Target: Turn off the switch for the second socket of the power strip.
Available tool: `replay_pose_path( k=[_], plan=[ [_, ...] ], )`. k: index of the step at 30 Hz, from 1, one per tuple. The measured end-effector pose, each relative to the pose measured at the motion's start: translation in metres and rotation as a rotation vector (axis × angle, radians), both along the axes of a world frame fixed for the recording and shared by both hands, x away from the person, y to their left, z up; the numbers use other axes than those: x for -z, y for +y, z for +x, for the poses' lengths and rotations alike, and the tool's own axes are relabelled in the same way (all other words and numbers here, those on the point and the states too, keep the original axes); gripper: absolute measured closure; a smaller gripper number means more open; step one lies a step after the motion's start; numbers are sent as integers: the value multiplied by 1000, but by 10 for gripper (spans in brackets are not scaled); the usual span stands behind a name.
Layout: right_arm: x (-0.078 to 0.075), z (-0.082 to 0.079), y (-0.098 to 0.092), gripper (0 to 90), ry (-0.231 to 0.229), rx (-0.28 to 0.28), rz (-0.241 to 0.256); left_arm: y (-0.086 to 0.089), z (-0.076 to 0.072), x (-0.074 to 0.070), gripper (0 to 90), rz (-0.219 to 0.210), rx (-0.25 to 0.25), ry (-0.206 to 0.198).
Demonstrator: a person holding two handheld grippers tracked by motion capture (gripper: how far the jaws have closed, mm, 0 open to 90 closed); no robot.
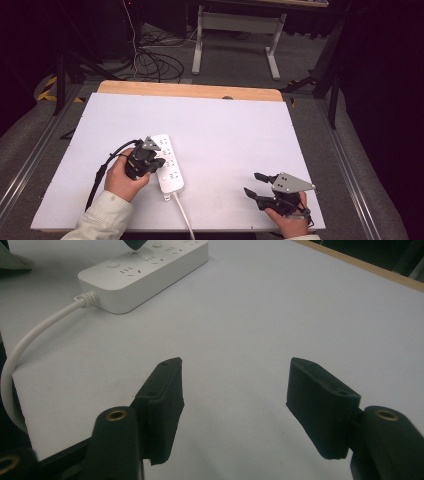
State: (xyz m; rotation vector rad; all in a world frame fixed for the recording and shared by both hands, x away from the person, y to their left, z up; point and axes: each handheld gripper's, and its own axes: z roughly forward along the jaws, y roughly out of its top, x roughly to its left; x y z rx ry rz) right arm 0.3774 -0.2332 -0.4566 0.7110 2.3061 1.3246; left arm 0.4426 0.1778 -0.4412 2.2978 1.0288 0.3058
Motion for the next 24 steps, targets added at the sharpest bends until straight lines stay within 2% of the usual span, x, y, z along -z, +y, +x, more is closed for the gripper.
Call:
replay_pose_path(
  k=[10, 24],
  plan=[
    [0, 0, 1, 402, -4, -1, -2, -2, 3, 2, 900, 31, -4, 15],
    [0, 0, 1, 402, -2, -1, -4, -3, 3, 3, 900, 28, -6, 9]
  ],
)
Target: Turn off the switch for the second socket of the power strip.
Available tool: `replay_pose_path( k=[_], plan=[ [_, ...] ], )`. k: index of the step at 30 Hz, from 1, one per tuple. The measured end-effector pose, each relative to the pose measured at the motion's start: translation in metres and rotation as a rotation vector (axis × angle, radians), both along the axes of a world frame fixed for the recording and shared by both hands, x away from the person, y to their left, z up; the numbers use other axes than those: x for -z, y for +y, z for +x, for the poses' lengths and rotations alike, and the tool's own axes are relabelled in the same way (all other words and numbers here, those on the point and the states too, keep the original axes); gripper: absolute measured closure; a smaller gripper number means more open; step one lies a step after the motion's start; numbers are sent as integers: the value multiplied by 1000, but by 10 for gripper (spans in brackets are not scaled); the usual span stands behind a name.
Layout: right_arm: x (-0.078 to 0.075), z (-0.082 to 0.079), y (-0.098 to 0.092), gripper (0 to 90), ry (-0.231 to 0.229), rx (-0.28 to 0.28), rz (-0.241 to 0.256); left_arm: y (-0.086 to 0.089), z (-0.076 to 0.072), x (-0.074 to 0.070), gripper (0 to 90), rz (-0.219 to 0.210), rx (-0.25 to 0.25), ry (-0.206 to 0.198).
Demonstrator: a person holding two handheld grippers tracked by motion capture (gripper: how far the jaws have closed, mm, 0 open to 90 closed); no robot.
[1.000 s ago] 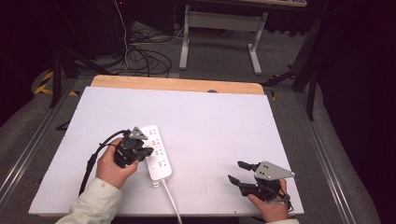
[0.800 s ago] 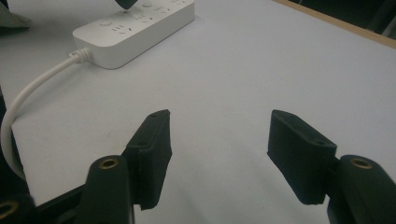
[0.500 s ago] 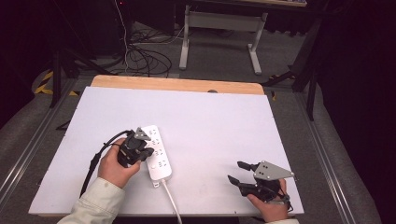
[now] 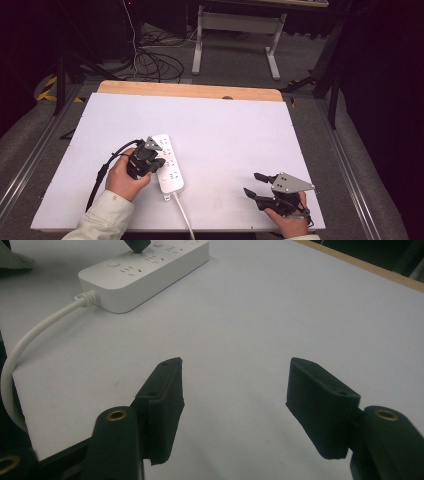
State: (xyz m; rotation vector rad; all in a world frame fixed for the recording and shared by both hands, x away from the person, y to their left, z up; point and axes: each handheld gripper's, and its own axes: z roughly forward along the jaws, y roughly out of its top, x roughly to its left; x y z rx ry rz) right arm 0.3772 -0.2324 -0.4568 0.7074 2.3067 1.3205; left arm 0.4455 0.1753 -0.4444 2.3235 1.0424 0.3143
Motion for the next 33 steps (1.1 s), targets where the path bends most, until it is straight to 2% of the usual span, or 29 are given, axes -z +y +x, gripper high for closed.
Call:
replay_pose_path(
  k=[17, 24, 33],
  plan=[
    [1, 0, 0, 402, 4, 0, -1, -2, -1, 3, 900, 18, 5, -19],
    [0, 0, 0, 402, 5, 0, -2, 1, -2, 6, 900, -18, -15, -25],
    [0, 0, 0, 402, 5, -2, -2, -1, -5, 7, 900, -17, -35, -41]
  ],
)
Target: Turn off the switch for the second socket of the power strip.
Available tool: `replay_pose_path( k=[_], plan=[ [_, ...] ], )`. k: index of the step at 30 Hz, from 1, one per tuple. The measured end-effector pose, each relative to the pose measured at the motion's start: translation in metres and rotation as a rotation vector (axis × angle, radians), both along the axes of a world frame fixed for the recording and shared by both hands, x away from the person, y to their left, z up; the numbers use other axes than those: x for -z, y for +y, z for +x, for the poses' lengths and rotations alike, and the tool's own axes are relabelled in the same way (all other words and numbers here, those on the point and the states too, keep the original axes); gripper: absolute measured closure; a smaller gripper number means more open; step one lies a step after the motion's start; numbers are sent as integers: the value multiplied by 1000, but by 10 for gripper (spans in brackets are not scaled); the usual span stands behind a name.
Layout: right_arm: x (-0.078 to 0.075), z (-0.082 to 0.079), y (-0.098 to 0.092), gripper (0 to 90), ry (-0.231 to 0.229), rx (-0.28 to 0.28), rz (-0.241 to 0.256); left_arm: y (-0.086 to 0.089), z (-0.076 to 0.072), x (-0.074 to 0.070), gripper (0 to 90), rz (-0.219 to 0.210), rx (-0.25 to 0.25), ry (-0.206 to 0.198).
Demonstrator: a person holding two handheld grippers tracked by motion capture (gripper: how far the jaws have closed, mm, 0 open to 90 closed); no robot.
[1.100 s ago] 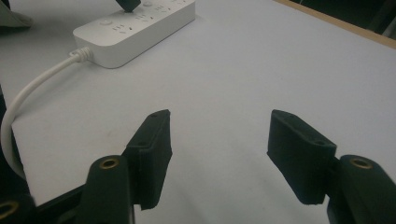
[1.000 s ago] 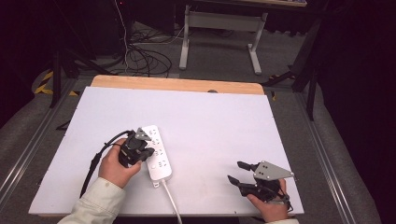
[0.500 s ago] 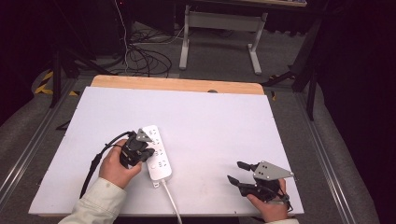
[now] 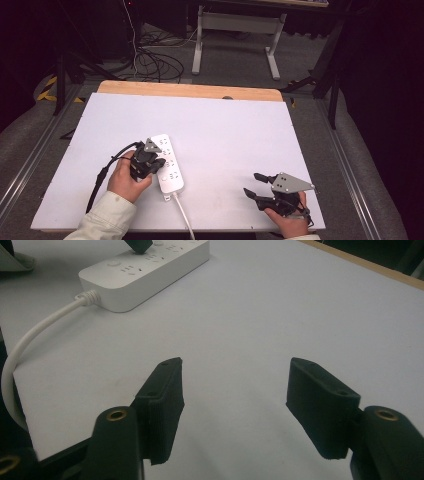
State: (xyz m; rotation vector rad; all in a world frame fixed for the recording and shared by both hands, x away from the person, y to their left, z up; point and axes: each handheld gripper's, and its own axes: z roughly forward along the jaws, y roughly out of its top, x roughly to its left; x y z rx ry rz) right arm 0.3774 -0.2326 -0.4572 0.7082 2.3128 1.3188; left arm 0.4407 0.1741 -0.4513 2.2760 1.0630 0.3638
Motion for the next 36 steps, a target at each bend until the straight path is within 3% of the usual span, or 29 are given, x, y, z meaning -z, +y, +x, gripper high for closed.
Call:
replay_pose_path(
  k=[7, 12, 16, 22, 36],
  plan=[
    [0, 0, 0, 402, 0, 1, 2, 0, -1, 0, 900, 2, -2, -6],
    [0, 0, 0, 402, 0, 0, 2, 3, 0, 2, 900, -27, -3, 3],
    [0, 0, 1, 402, 2, -2, 1, 3, -2, 2, 900, -18, -5, -8],
    [0, 0, 0, 402, 2, -3, 1, 6, -2, 3, 900, -44, -8, -2],
    [1, 0, 1, 402, 5, -6, -1, 8, 0, 2, 900, -57, -14, 30]
  ],
)
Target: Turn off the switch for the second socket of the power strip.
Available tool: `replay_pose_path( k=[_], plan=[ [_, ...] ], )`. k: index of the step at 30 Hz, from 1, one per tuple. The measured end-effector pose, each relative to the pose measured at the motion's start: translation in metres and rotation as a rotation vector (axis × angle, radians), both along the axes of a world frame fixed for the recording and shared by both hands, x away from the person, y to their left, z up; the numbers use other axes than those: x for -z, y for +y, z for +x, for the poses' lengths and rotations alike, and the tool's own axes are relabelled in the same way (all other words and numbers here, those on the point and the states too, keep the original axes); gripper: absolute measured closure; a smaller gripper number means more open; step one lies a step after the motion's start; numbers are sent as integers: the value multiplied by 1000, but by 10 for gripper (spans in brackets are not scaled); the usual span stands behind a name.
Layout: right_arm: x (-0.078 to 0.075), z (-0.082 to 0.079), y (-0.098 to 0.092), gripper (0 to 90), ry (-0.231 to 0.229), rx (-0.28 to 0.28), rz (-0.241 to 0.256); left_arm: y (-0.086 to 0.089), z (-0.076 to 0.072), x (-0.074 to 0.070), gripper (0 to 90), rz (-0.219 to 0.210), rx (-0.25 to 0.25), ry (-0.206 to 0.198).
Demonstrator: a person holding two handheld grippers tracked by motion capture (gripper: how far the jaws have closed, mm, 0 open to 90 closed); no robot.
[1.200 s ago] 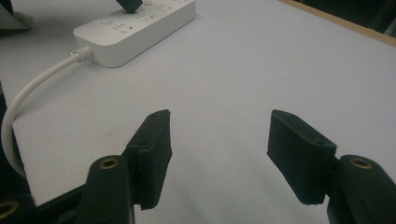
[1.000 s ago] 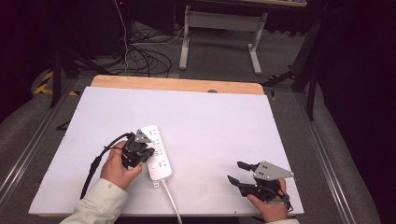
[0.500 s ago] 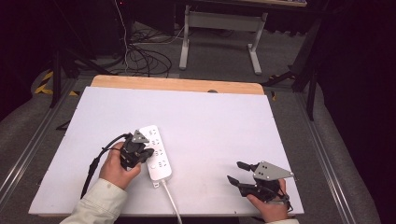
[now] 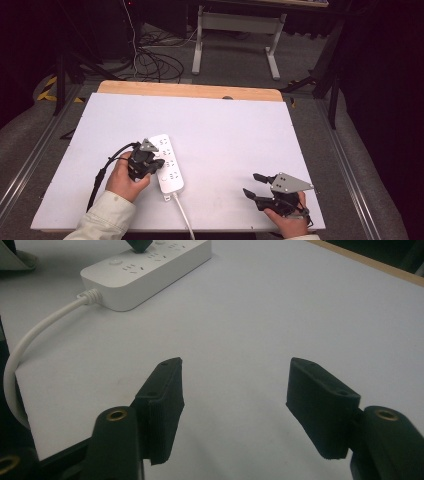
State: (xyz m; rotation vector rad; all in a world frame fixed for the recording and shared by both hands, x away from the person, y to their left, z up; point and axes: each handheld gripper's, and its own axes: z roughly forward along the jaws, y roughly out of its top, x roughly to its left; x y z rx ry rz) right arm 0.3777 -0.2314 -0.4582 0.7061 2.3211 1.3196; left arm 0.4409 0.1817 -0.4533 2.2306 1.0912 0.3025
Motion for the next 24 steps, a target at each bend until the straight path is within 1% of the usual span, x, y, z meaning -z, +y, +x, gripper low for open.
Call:
replay_pose_path(
  k=[1, 5, 6, 8, 9, 10, 12, 14, 17, 21, 24],
  plan=[
    [0, 0, 0, 401, 0, 0, 0, 0, 0, 0, 900, 3, -1, 7],
    [0, 0, 1, 402, 4, 0, 1, 1, 1, 0, 900, -4, -2, 15],
    [0, 0, 1, 402, 4, -1, 1, 0, 1, -1, 900, 0, -4, 17],
    [0, 0, 0, 402, 3, -1, 0, -3, 0, -3, 900, 34, -10, 19],
    [0, 0, 0, 402, 3, 0, 0, -4, -1, -5, 900, 29, -17, -2],
    [1, 0, 0, 402, 5, 1, 2, -4, -2, -7, 900, 45, -19, 4],
    [1, 1, 0, 402, 4, 1, 0, -5, -2, -8, 900, 55, -11, 1],
    [1, 1, 1, 402, 5, 2, -1, -5, -4, -8, 900, 37, -11, -6],
    [1, 1, 0, 402, 4, 2, 0, -3, -6, -14, 900, 5, -8, -23],
    [1, 1, 0, 402, 4, 1, 1, -1, -10, -20, 900, -2, -5, -45],
    [1, 1, 0, 402, 6, 2, 1, 0, -12, -24, 900, -13, 5, -49]
  ],
)
